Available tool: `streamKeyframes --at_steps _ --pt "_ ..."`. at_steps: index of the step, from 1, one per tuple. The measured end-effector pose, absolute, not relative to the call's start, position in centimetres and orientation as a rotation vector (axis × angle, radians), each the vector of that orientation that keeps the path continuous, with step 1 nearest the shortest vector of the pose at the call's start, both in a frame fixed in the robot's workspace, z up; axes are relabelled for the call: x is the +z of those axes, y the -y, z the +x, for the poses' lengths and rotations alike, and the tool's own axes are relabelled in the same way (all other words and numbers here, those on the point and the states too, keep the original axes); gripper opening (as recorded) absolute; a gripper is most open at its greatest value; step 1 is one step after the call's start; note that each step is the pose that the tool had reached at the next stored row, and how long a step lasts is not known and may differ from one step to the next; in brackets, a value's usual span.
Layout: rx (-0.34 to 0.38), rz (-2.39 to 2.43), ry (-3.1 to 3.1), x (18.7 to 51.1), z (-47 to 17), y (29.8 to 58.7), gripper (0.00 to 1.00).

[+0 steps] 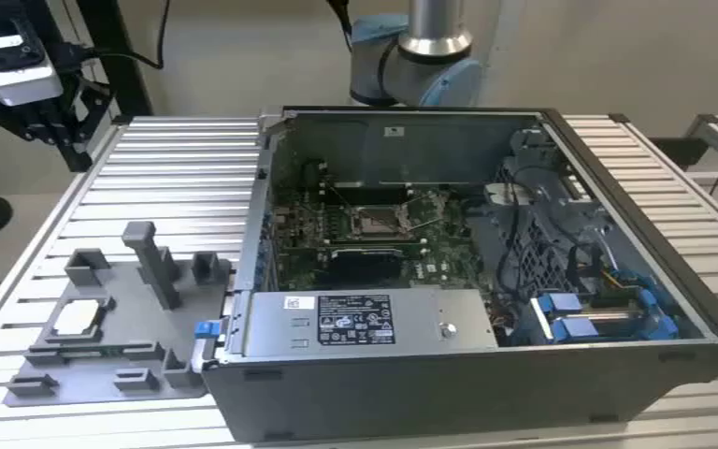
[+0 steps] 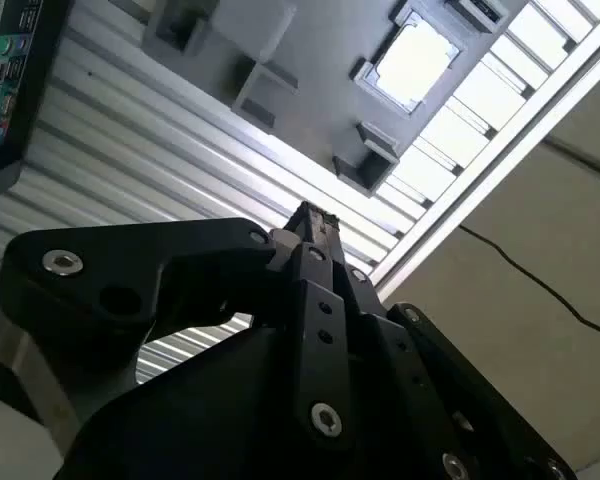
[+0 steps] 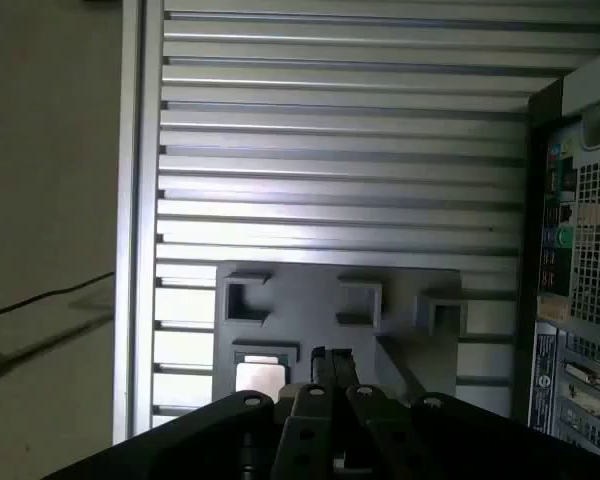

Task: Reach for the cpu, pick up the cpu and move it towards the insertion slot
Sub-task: 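Reach for the cpu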

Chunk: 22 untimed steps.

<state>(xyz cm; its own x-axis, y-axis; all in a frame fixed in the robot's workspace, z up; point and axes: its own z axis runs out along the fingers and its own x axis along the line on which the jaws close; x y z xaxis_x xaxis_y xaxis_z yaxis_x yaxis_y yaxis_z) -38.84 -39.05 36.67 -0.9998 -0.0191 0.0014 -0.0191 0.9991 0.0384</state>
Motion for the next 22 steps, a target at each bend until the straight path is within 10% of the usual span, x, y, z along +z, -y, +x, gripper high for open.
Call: streamKeyframes --at_steps 22 --pt "-0.059 0.029 3.143 36.7 -41.0 39.8 0.0"
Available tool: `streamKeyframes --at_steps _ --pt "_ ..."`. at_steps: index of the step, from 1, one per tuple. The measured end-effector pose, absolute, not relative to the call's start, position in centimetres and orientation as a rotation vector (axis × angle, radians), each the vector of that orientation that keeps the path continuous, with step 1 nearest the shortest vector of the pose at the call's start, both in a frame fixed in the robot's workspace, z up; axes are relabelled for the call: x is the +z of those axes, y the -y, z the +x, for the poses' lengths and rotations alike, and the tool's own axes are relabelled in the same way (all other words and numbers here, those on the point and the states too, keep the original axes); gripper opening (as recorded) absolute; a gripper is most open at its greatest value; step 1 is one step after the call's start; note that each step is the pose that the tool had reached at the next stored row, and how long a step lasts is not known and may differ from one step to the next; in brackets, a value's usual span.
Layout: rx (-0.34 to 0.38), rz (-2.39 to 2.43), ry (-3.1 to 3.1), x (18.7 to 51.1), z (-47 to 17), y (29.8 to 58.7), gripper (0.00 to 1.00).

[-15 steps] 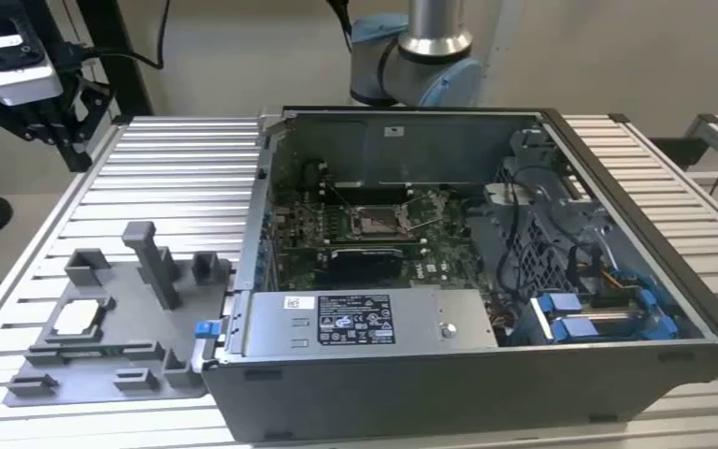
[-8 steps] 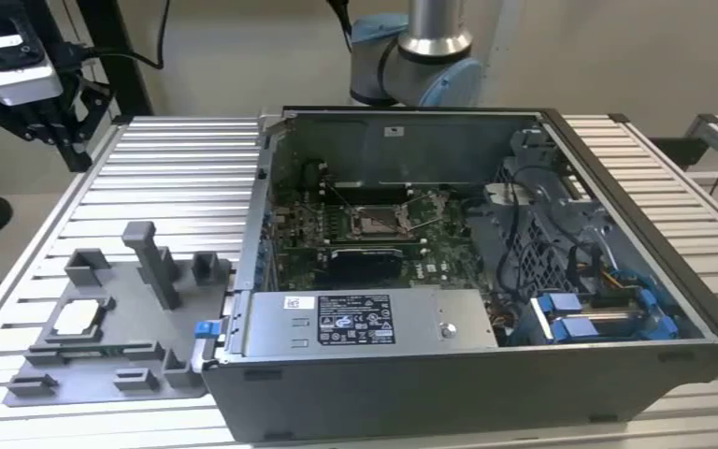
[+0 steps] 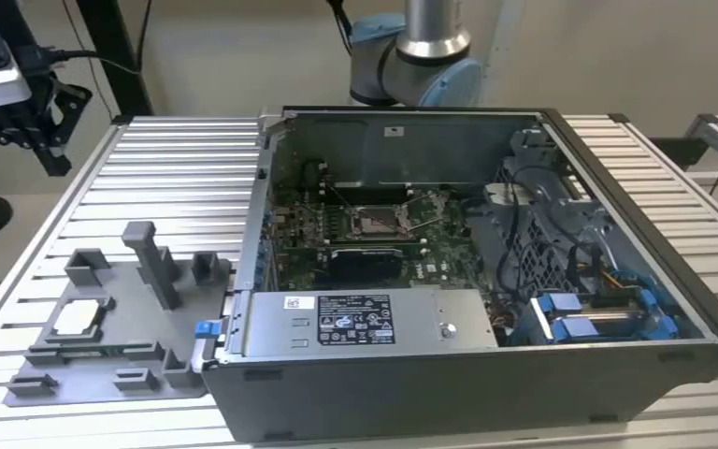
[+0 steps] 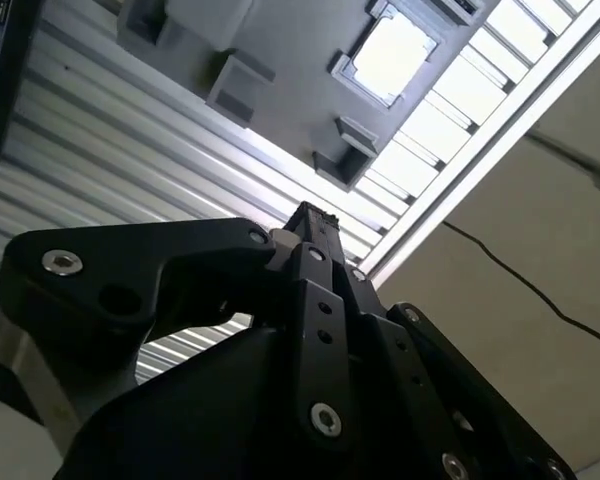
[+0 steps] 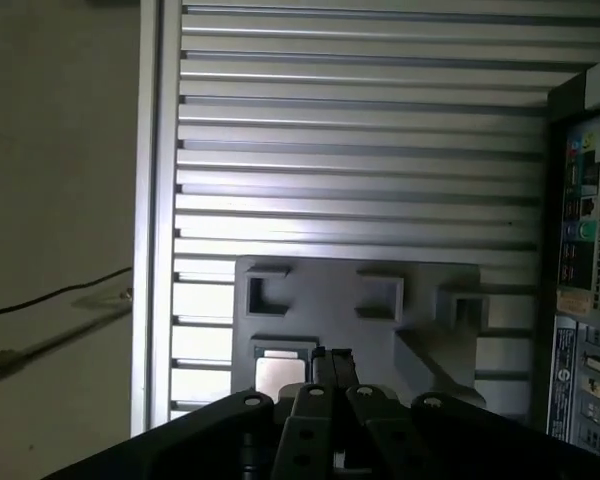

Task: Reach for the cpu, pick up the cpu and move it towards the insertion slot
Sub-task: 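Reach for the cpu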

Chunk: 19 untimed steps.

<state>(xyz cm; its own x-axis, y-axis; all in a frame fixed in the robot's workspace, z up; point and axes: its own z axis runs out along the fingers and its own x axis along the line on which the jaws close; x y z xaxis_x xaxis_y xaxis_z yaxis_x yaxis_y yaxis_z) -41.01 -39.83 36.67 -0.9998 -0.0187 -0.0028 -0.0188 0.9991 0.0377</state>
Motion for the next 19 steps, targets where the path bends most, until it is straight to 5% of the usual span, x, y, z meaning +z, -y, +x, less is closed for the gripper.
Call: streamKeyframes --at_steps 11,19 --pt "0.059 -0.029 -3.138 36.5 -42.0 43.8 0.0" --pt "0.06 -0.027 -3.138 36.1 -42.8 44.0 0.0"
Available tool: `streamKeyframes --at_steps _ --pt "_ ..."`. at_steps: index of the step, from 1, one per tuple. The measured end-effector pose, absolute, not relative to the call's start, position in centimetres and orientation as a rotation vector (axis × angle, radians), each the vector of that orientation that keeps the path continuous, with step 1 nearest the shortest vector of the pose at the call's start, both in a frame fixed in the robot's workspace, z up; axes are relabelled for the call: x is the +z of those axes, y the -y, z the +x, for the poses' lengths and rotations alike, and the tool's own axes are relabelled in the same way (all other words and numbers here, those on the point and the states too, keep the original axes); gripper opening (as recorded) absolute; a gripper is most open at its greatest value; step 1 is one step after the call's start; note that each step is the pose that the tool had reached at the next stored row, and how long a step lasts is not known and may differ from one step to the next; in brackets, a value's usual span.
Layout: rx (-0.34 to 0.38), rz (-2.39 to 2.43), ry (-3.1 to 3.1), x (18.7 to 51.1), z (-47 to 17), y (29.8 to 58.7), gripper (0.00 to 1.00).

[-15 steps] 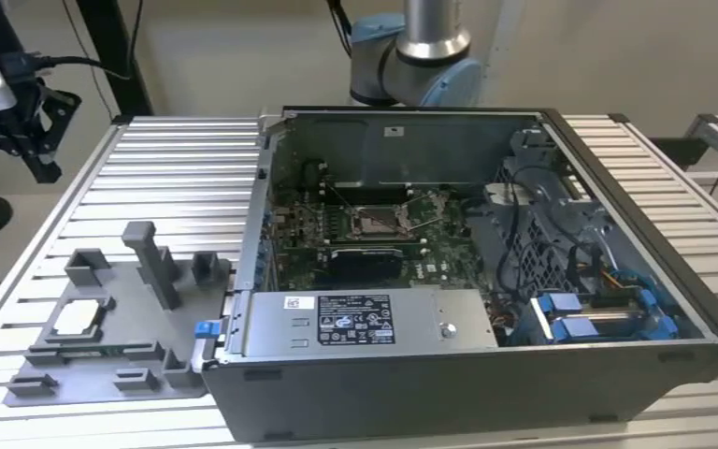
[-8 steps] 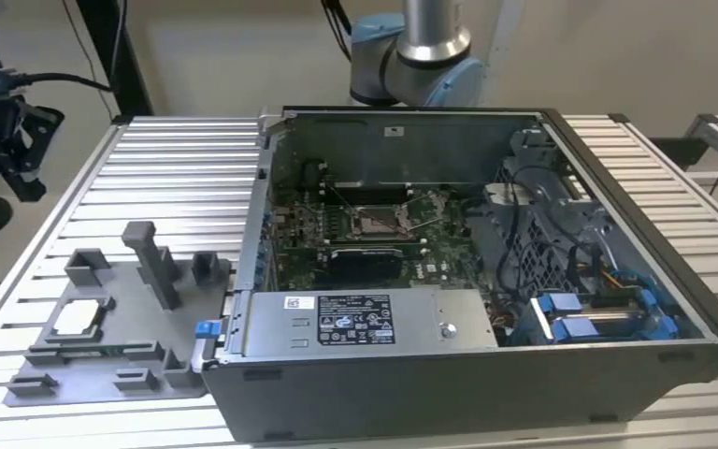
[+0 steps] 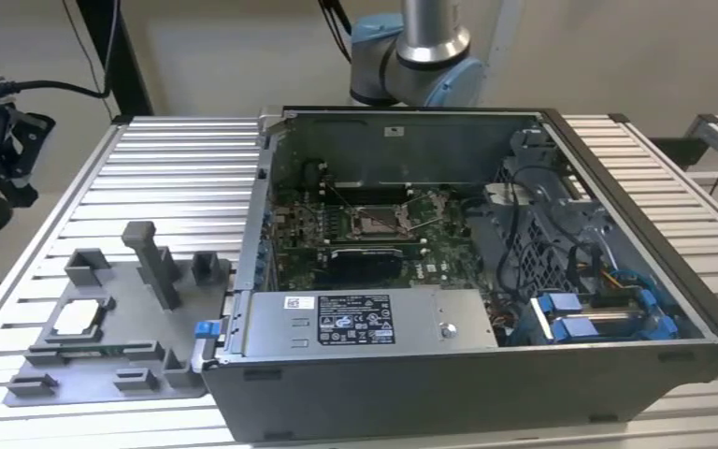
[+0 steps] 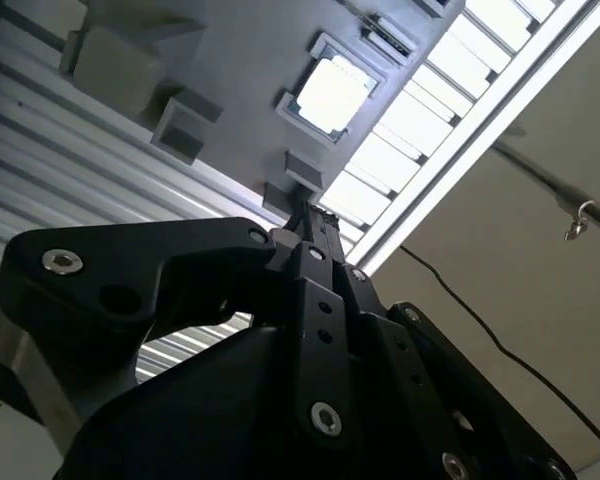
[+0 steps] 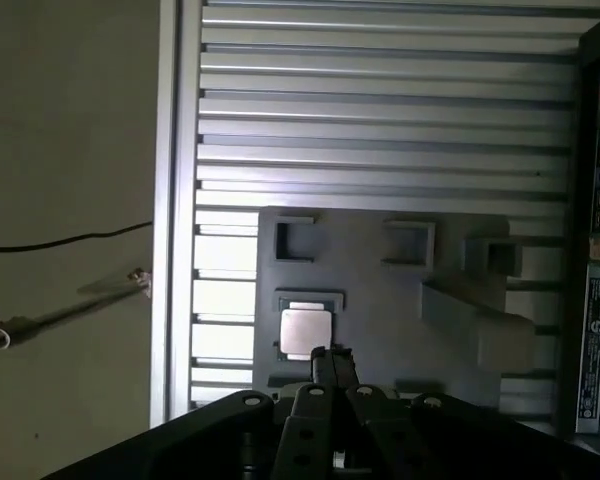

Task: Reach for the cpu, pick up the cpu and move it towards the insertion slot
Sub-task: 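Reach for the cpu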

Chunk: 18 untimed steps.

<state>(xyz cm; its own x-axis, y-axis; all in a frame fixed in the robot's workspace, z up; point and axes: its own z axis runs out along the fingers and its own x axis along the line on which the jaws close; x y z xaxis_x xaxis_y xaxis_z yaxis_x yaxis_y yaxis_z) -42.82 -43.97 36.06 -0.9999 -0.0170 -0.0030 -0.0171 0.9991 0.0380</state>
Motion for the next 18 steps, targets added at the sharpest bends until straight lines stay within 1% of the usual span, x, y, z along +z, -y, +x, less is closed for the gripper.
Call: streamKeyframes --at_steps 4,5,18 --pt "0.059 -0.027 -3.138 36.06 -42.84 43.97 0.0" --pt "0.06 -0.026 -3.138 36.06 -42.85 43.96 1.0" --pt "0.06 -0.026 -3.138 36.06 -42.88 43.96 1.0"
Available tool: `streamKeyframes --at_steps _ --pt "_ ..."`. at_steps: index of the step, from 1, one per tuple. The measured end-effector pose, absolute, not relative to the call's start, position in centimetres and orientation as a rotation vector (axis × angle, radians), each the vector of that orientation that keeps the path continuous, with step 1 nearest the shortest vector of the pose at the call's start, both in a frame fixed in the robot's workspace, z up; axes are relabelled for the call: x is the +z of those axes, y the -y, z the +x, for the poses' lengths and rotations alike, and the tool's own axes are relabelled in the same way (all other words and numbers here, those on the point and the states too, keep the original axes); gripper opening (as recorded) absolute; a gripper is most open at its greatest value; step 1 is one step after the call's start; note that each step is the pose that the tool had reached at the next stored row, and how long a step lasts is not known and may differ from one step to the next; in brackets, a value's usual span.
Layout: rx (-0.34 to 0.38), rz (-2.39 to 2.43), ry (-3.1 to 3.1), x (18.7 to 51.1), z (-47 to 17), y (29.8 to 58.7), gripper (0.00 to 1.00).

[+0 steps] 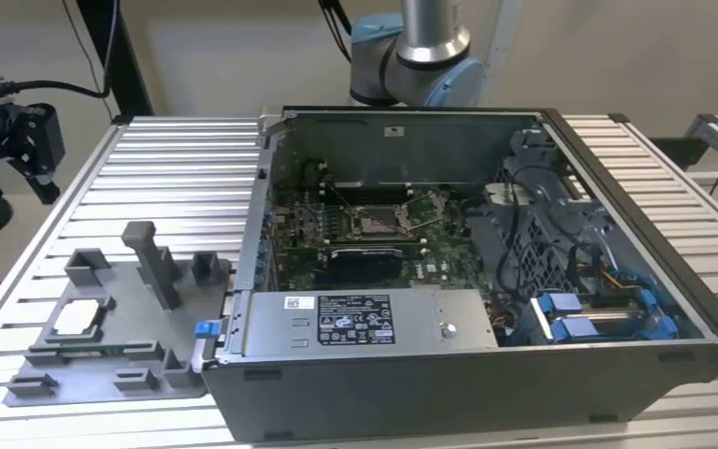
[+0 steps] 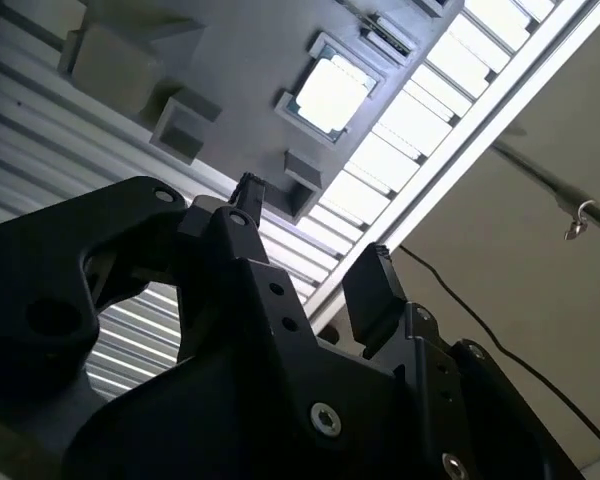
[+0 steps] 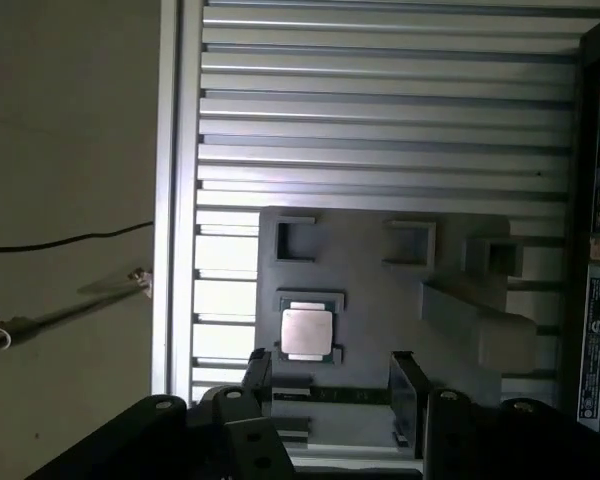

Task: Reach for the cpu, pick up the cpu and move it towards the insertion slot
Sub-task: 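Reach for the cpu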

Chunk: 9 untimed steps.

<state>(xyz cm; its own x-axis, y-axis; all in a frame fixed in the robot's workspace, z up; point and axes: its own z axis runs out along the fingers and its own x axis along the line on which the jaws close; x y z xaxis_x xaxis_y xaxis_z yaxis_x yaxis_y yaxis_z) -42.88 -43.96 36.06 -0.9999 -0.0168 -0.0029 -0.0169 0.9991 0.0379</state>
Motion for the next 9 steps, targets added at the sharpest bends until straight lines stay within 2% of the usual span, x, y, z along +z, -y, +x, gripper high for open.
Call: streamKeyframes --at_steps 9 --pt "0.059 -0.026 -3.138 36.05 -42.89 43.96 1.0"
